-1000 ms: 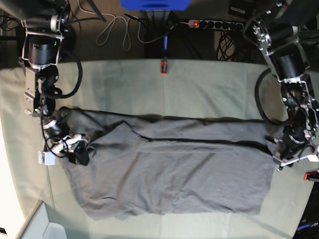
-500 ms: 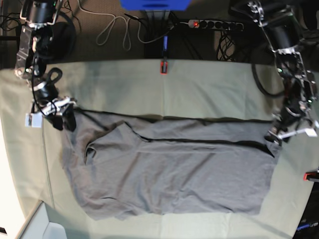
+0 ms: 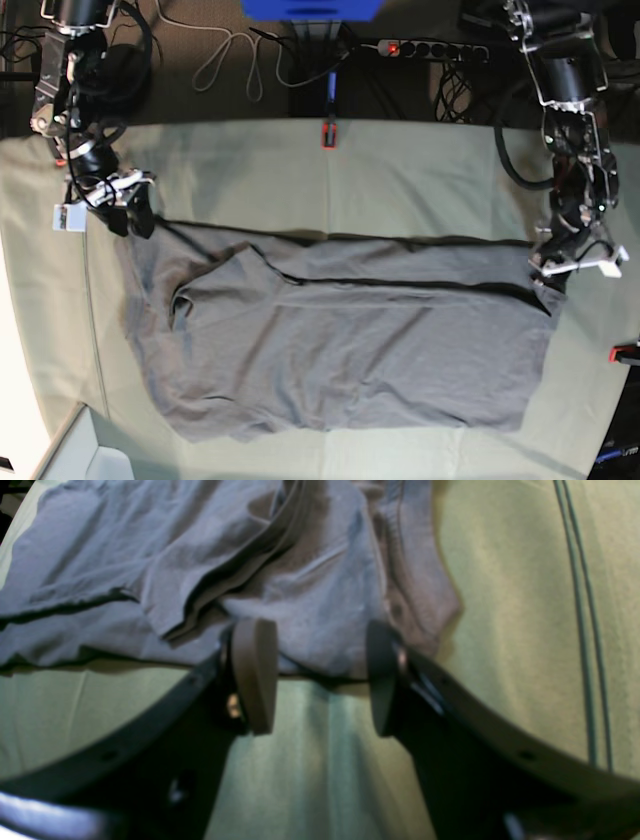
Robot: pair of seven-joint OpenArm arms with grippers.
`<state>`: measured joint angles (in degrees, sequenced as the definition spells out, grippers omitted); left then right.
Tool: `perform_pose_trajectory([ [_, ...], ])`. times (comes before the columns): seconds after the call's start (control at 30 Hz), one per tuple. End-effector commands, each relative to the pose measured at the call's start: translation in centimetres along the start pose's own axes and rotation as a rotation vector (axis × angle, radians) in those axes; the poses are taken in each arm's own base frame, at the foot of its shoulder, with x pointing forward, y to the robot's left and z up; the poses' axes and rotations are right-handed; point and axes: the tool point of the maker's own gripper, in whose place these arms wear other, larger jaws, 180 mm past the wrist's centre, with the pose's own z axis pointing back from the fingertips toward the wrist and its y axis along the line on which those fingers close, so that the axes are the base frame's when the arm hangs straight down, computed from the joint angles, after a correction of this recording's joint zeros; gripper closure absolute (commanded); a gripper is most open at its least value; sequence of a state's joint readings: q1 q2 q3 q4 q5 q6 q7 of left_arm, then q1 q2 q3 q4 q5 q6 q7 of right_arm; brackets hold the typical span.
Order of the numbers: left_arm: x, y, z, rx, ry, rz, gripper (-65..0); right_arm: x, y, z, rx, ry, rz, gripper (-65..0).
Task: Layout the t-shirt on the table in an organized manner, then fold the t-shirt properly
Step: 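Pull the shirt edge with both grippers to straighten the body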
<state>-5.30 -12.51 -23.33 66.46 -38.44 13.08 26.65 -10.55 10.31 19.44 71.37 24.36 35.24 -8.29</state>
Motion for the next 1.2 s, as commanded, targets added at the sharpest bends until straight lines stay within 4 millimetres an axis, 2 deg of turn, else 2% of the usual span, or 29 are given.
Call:
perform_pose_trajectory([
  [0.0,1.9,-1.4,0.1,-0.032,-0.051,-0.018,-39.5,1.4,0.1,0.3,0.016,-0.049,0.010,-29.5],
  [0.07,1.7,-2.0,0.1,-0.042,-0.048,-0.038,-39.5,1.4,0.1,0.3,0.016,-0.049,0.010,-29.5],
  [0.17,2.8,-3.5,-0.3,-0.027,-0.086,-0.156,-39.5,1.3,0.1,0.3,0.016,-0.044,0.010,-29.5],
  [0.3,3.5,-3.3,-1.4,0.049,-0.109,-0.282,-39.5,1.2,0.1,0.3,0.016,-0.041,0.009,-29.5],
  [0.53,3.6,-3.7,-3.1,0.073,-0.073,-0.288,-39.6,0.6,-0.1,0.8,0.009,-0.031,0.006,-29.5],
  [0.73,3.4,-3.5,-3.8,0.088,-0.047,-0.279,-39.4,0.5,-0.1,0.8,0.009,-0.029,0.006,-29.5],
  [0.8,3.8,-4.0,-3.9,0.081,-0.055,-0.277,-38.9,0.5,-0.1,0.8,0.009,-0.029,0.006,-29.5],
  [0.87,4.2,-4.3,-3.9,0.078,-0.062,-0.276,-33.7,0.5,-0.1,0.8,0.009,-0.029,0.006,-29.5],
  [0.97,4.4,-4.6,-3.9,0.075,-0.070,-0.275,-21.8,0.5,-0.1,0.8,0.009,-0.028,0.006,-29.5],
  [1.13,6.3,-4.9,-3.7,0.070,-0.179,-0.300,-1.6,0.5,-0.1,0.9,0.008,-0.026,0.008,-29.5],
  [1.17,6.4,-4.7,-3.6,0.081,-0.184,-0.325,0.0,0.5,-0.1,0.9,0.008,-0.026,0.008,-29.5],
])
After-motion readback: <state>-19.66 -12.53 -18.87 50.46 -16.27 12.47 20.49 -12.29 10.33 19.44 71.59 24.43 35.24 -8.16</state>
